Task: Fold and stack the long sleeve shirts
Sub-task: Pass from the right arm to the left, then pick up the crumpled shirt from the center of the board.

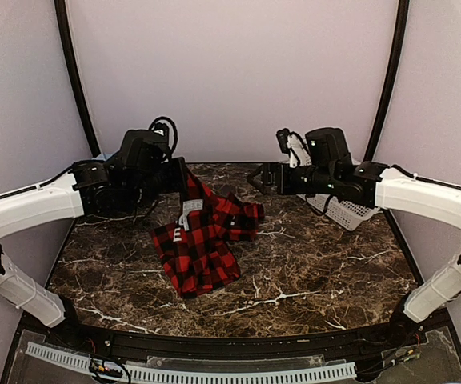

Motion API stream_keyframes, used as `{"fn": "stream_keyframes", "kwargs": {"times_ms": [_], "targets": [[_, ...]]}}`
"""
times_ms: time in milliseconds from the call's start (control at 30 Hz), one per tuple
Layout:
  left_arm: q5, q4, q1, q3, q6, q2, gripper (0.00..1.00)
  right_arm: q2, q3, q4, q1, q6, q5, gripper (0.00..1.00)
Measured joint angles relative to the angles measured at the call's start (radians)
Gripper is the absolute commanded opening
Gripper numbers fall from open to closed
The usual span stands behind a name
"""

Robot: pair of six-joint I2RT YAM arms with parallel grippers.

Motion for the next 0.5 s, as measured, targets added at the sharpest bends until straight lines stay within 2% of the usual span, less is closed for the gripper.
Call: {"fn": "stream_keyframes", "kwargs": {"times_ms": [333, 500], "targets": [[0.077, -0.095, 0.081, 0.090, 0.015, 0.000, 0.00, -0.068, -0.343, 0.077, -0.026, -0.089, 0.052, 0.98], [0.102, -0.119, 0.090, 0.125, 0.024, 0.001, 0.00, -0.022, -0.409, 0.162, -0.022, -0.118, 0.056, 0.96]]}}
